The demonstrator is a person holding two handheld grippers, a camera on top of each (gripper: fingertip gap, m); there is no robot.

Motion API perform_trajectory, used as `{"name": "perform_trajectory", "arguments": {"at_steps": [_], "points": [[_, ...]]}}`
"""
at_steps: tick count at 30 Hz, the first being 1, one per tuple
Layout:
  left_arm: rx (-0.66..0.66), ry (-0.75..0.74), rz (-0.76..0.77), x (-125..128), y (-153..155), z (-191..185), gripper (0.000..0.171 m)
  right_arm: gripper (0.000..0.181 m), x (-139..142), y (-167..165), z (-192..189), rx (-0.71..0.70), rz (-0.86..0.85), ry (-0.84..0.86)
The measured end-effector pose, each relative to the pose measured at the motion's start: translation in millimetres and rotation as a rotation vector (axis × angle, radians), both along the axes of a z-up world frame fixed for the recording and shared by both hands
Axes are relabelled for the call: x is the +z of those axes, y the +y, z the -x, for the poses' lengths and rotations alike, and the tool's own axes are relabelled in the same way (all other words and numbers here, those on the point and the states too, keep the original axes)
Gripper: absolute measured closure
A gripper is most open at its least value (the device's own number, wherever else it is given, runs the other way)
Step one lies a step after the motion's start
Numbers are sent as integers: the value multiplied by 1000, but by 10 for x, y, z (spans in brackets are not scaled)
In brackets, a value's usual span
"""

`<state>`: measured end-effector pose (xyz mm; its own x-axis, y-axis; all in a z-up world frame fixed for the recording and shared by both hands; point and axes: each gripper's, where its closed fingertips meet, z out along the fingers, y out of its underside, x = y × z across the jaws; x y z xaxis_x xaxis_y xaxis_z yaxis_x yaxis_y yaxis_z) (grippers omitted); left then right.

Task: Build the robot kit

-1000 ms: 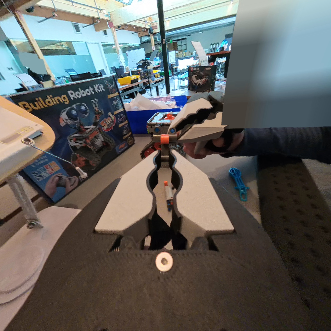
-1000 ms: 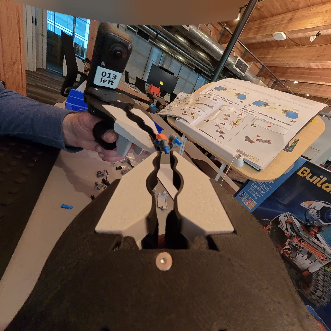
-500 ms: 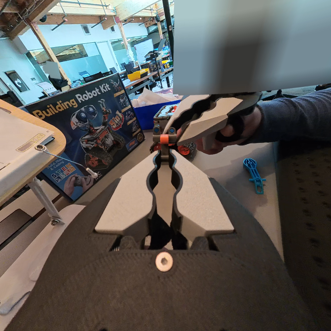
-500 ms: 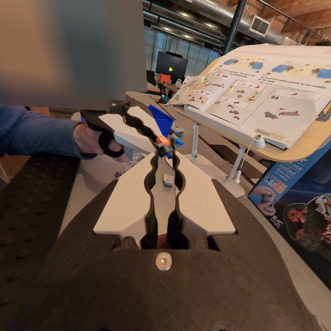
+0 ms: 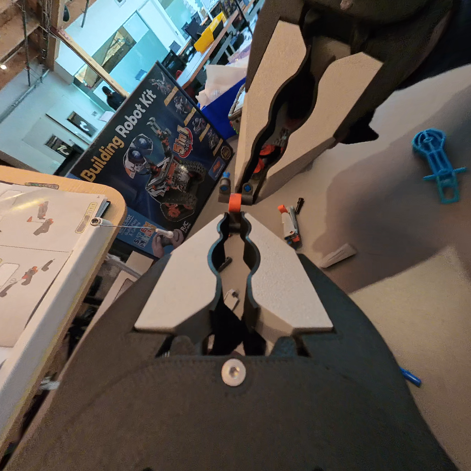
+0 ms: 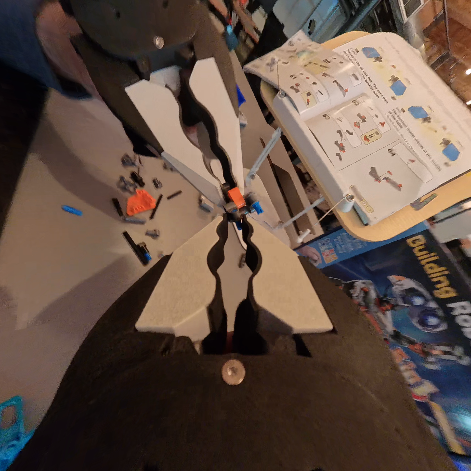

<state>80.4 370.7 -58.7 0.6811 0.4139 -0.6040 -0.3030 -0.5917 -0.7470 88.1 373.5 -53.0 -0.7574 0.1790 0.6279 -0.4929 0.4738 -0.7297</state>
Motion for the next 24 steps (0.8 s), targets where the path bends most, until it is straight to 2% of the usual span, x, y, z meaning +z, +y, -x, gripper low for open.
{"name": "perform_trajectory", "arguments": {"at_steps": [2, 4, 8, 14, 19, 21, 24], "points": [[23, 16, 46, -59, -6, 30, 166, 174, -52, -5, 17, -41, -81, 104], [28, -2, 50, -101, -7, 50, 166, 174, -91, -11, 30, -63, -111, 131], [9, -42, 3, -81, 12, 46, 166, 173, -69, 4, 32, -30, -39, 36], [-64, -138, -187, 76, 46, -2, 166, 173, 108, 17, -6, 101, 274, -390], [-126, -272, -330, 159, 56, -42, 166, 172, 226, 5, -32, 222, 465, -700], [-114, -269, -319, 136, 49, -23, 166, 170, 202, 0, -12, 214, 451, -662], [-106, -311, -327, 120, 42, -13, 166, 160, 198, -3, 14, 126, 347, -417]]}}
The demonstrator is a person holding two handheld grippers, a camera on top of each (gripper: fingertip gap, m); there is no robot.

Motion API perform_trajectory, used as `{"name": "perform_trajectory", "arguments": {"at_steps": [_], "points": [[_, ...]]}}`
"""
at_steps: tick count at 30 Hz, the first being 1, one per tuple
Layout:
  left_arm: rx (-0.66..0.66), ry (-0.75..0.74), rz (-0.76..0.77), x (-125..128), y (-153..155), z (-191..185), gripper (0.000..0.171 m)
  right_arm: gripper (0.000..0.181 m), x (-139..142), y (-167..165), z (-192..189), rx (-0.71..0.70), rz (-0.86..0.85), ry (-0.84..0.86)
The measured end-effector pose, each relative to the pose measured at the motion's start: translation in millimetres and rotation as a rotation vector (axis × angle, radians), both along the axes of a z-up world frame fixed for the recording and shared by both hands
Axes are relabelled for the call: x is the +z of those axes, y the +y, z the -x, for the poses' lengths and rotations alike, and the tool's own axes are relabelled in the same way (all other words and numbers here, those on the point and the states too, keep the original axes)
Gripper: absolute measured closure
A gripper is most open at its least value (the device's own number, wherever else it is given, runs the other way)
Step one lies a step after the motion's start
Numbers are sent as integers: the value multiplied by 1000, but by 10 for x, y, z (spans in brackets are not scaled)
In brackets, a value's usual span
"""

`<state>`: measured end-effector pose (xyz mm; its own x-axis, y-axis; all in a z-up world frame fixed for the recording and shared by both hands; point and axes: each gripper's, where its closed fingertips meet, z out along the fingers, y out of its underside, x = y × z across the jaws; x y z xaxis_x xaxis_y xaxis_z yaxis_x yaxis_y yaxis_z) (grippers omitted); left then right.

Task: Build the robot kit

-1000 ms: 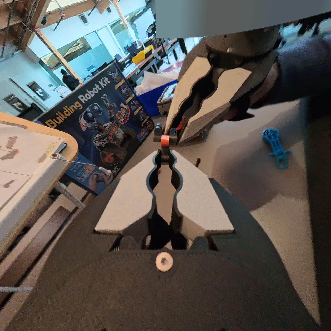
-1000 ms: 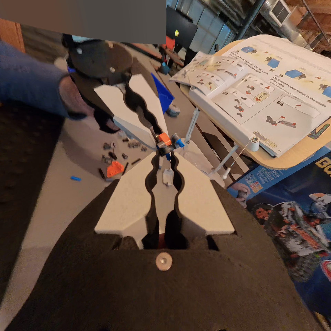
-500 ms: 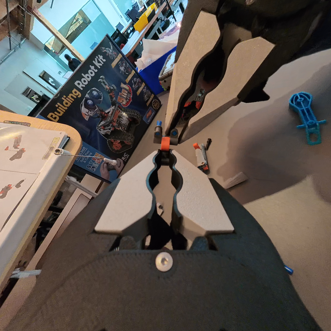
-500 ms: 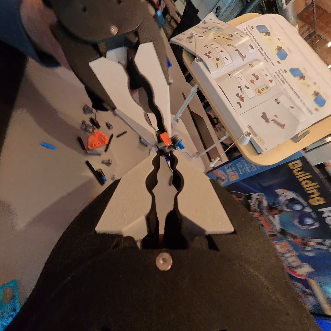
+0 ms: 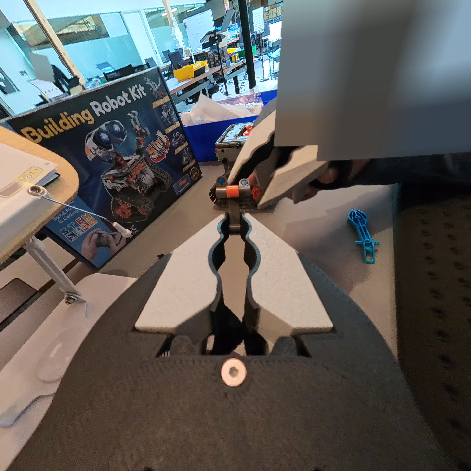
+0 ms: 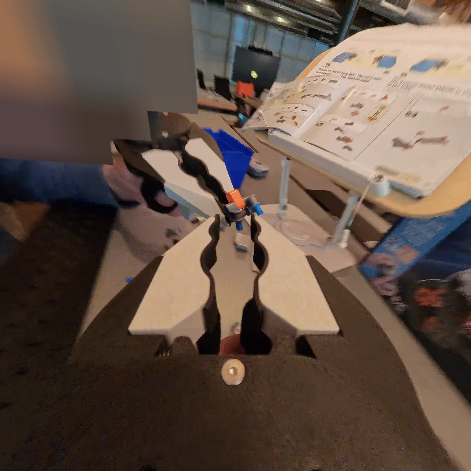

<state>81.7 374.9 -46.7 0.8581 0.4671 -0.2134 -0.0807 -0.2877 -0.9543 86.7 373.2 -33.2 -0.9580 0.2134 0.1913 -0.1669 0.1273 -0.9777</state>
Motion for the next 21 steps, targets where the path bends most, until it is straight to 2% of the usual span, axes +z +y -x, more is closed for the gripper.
{"name": "perform_trajectory", "arguments": {"at_steps": [3, 7, 14, 21], "points": [[21, -8, 24, -47, -34, 42, 166, 145, 32, 4, 28, -133, -107, 265], [18, 25, 76, -95, 8, 7, 166, 150, 33, -27, 54, -201, -159, 342], [21, 61, 84, -71, 14, -11, 166, 156, 10, -39, 59, -183, -125, 269], [42, 82, 8, 29, 5, 15, 164, 157, 70, -18, 119, -161, 14, 73]]}}
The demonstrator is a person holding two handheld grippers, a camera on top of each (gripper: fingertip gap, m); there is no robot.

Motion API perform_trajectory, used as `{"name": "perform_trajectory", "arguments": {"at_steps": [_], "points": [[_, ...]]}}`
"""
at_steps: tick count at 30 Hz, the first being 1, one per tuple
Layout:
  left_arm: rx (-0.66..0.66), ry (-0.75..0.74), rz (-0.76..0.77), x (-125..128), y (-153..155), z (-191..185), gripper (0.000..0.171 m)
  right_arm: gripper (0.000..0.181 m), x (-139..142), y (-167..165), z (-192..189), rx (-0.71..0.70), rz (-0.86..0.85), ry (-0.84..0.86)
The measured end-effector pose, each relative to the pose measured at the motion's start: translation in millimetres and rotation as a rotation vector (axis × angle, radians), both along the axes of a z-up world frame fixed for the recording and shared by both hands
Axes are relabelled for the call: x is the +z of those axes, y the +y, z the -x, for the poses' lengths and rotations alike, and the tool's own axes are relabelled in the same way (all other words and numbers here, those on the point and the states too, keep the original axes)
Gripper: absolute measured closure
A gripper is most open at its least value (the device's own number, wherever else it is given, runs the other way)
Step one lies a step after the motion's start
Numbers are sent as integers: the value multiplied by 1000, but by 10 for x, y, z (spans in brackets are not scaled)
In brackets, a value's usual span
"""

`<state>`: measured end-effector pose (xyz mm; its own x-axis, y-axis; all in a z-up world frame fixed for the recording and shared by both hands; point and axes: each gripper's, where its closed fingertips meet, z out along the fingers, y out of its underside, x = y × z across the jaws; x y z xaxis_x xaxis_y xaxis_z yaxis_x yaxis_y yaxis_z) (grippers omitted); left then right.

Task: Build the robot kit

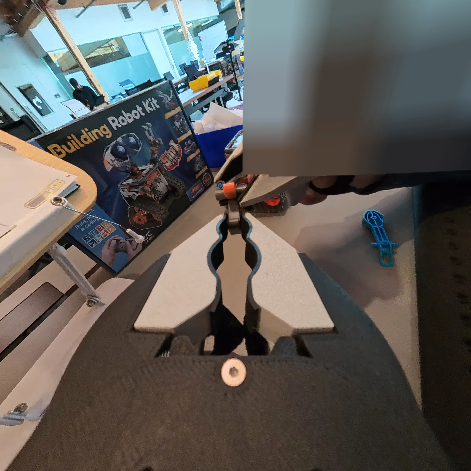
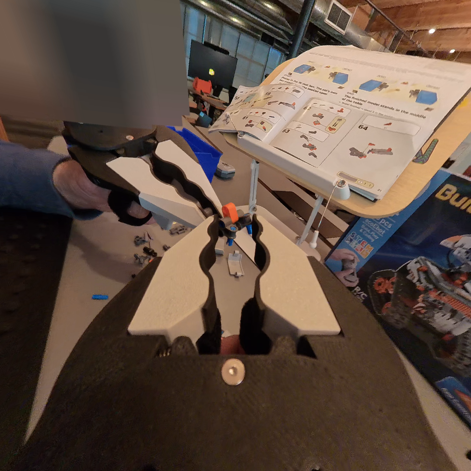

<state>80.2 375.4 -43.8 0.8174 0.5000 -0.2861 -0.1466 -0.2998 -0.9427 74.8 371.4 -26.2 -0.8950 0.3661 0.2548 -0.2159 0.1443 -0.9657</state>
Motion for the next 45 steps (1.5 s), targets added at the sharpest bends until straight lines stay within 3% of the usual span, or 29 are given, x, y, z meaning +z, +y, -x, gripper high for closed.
{"name": "perform_trajectory", "arguments": {"at_steps": [5, 12, 20, 32, 45], "points": [[16, 37, -4, 38, -40, 26, 143, 158, 52, 54, 90, 28, 122, -170], [64, 164, 76, 30, -24, 46, 141, 158, 63, 105, 165, 44, 205, -316], [20, 61, -32, 73, -12, 21, 164, 158, 71, 29, 53, 52, 171, -250], [-13, -13, -127, 166, -60, 8, 166, 153, 195, 38, -10, 31, 155, -136], [-56, -201, -301, 268, -238, 108, 166, 153, 182, 111, 50, 9, 146, -129]]}}
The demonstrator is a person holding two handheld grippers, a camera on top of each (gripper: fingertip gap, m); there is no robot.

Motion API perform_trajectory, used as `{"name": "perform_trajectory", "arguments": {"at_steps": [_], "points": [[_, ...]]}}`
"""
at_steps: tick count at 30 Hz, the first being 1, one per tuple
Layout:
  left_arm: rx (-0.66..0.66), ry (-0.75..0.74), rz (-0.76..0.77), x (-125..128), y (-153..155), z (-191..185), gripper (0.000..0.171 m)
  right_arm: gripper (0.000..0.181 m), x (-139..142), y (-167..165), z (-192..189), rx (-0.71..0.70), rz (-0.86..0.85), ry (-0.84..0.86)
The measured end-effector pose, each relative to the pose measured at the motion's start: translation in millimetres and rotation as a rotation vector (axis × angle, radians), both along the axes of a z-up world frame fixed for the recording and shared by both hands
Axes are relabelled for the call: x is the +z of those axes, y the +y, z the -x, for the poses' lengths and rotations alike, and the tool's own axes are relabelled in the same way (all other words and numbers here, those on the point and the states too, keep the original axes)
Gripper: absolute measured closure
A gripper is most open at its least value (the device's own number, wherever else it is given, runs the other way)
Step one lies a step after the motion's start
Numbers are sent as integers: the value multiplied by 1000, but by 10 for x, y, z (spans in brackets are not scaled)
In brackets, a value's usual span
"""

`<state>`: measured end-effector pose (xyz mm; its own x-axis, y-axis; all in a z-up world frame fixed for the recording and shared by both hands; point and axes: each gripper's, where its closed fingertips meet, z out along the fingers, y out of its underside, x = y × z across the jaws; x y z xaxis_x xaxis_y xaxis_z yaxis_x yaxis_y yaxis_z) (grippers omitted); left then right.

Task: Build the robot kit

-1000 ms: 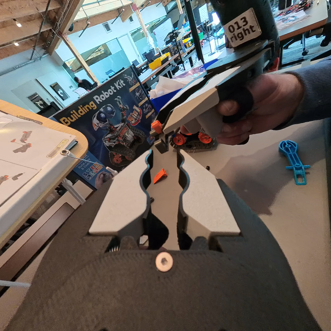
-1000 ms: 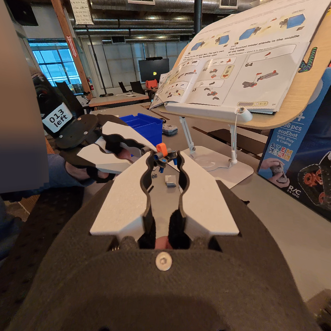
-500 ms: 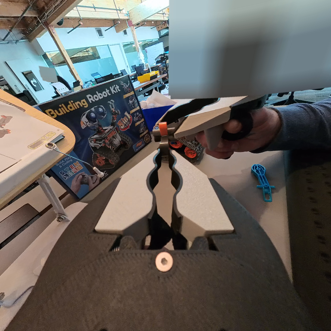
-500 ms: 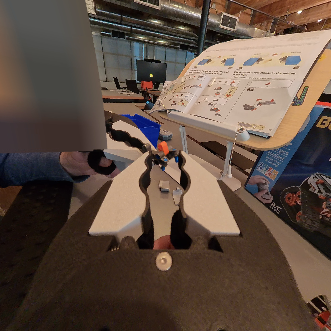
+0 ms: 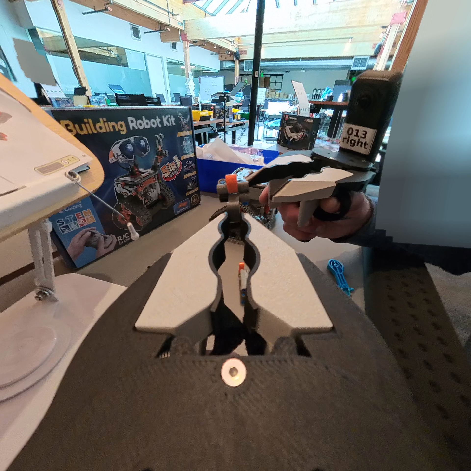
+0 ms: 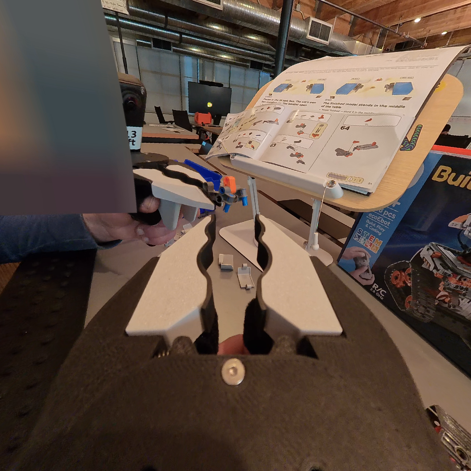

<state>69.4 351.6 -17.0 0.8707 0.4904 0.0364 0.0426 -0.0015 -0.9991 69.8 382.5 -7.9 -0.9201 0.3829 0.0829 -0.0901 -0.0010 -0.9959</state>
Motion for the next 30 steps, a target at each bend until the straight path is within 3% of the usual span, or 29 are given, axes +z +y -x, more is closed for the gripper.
{"name": "perform_trajectory", "arguments": {"at_steps": [15, 30], "points": [[-121, -220, -200, 20, -79, 50, 166, 154, -39, 4, 18, 5, -11, -11], [-173, -251, -221, 11, -34, 3, 166, 154, -100, -21, -1, -6, -60, 41]]}}
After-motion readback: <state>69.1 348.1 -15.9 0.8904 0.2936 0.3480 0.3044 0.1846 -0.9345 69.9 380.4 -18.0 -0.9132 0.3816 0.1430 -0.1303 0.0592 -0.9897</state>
